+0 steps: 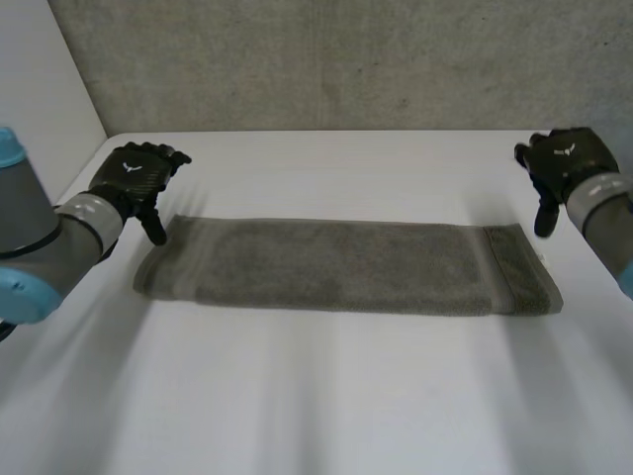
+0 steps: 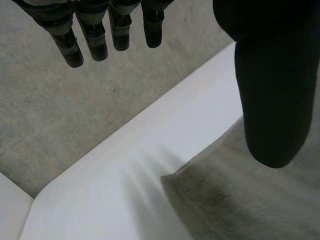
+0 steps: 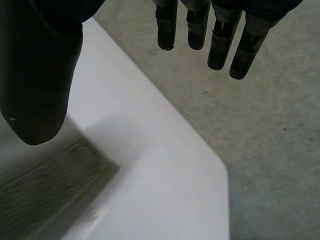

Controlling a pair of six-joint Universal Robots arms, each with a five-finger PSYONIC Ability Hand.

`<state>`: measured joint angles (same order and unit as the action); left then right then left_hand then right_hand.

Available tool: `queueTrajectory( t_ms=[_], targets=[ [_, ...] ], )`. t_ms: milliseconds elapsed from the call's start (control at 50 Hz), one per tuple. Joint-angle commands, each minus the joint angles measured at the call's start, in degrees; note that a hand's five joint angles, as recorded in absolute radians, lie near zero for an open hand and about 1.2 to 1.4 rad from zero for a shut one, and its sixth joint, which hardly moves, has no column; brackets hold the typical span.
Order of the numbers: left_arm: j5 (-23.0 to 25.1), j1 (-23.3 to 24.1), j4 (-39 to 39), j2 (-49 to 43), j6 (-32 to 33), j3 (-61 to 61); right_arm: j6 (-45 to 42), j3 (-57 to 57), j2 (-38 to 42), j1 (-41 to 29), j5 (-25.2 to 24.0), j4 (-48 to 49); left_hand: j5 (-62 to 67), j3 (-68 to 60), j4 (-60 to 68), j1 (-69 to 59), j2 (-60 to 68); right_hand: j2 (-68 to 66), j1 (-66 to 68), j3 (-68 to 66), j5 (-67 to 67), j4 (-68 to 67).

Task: Fold the laundry

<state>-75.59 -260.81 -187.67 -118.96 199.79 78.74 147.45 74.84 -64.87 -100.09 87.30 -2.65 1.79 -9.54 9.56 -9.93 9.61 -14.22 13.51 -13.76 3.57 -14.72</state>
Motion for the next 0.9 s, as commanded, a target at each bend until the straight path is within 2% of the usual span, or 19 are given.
queueTrajectory(
  t_ms=[20,100,200,420,460,480,520,540,560,660,700,800,840,880,900],
  targets=[
    [0.3,-0.2,-7.6,10.0,-6.6,14.0,0.0,13.8,-6.2,0.2,-2.0,-0.4,-1.7,-0.5,0.5,-0.1,0.4,4.2,-3.5,3.8,-3.6,4.7],
    [0.3,-0.2,-14.8,11.8,-10.4,21.2,-0.2,17.5,-6.0,0.3,-3.2,1.2,-1.7,-0.5,0.5,-0.1,0.4,1.6,-0.9,1.1,-1.0,2.1],
    [0.4,-0.1,-21.1,12.1,-11.8,25.2,-0.3,21.2,-3.9,2.7,-6.3,5.6,-1.7,-0.5,0.5,-0.1,0.4,-5.6,6.3,-6.1,6.3,-5.1],
    [0.4,-0.5,-22.2,13.1,-11.9,26.0,-1.4,19.5,4.3,5.3,-6.3,9.1,-1.7,-0.5,0.5,-0.1,0.4,-17.9,18.6,-18.4,18.6,-17.4],
    [0.4,-0.6,-22.3,13.1,-11.8,26.0,-2.3,18.5,6.1,6.0,-6.3,9.1,-1.7,-0.5,0.5,-0.1,0.4,-27.4,28.1,-27.9,28.1,-26.9],
    [0.4,-0.7,-22.3,13.1,-11.8,26.0,-2.3,18.5,6.1,6.0,-6.3,9.1,-1.7,-0.5,0.5,-0.1,0.4,-27.5,28.2,-28.0,28.1,-27.0],
    [0.4,-0.7,-22.3,13.1,-11.8,26.1,-3.0,17.4,6.8,7.9,-5.7,9.1,-1.7,-0.5,0.5,-0.1,0.4,-56.4,57.1,-56.9,57.1,-55.9],
    [0.4,-0.7,-22.3,13.1,-11.8,26.1,-3.0,17.4,6.8,7.9,-5.7,9.1,-1.7,-0.5,0.5,-0.1,0.4,-56.6,57.3,-57.1,57.2,-56.1],
    [0.4,-0.7,-22.3,13.1,-11.8,26.1,-3.1,16.9,6.8,8.8,-5.0,9.1,-1.7,-0.5,0.5,-0.1,0.4,-65.7,66.4,-66.2,66.3,-65.2],
    [0.4,-0.8,-22.3,13.1,-11.9,26.1,-4.9,15.1,5.9,12.1,0.0,9.2,-1.7,-0.5,0.5,-0.1,0.4,-65.8,66.5,-66.2,66.4,-65.3],
    [0.4,-0.8,-22.3,13.1,-11.9,26.1,-8.6,12.9,5.1,14.2,3.3,9.3,-1.7,-0.5,0.5,-0.1,0.4,-65.8,66.5,-66.2,66.4,-65.3],
    [0.3,-0.7,-22.3,13.1,-12.0,26.1,-15.6,10.5,2.1,14.2,5.8,9.4,-1.7,-0.5,0.5,-0.1,0.4,-65.8,66.5,-66.2,66.4,-65.3],
    [0.3,-0.7,-22.3,13.1,-12.0,26.2,-16.4,9.4,1.1,12.6,5.9,9.8,-1.7,-0.5,0.5,-0.1,0.4,-65.8,66.5,-66.2,66.4,-65.3],
    [0.3,-0.7,-22.3,13.1,-12.0,26.2,-14.6,4.8,-0.4,1.5,6.0,10.0,-1.7,-0.5,0.5,-0.1,0.4,-65.8,66.5,-66.2,66.4,-65.3],
    [0.3,-0.7,-22.3,13.1,-12.0,26.2,-14.6,4.8,-0.4,1.4,6.0,10.0,-1.7,-0.5,0.5,-0.1,0.4,-65.8,66.5,-66.2,66.4,-65.3]
  ],
)
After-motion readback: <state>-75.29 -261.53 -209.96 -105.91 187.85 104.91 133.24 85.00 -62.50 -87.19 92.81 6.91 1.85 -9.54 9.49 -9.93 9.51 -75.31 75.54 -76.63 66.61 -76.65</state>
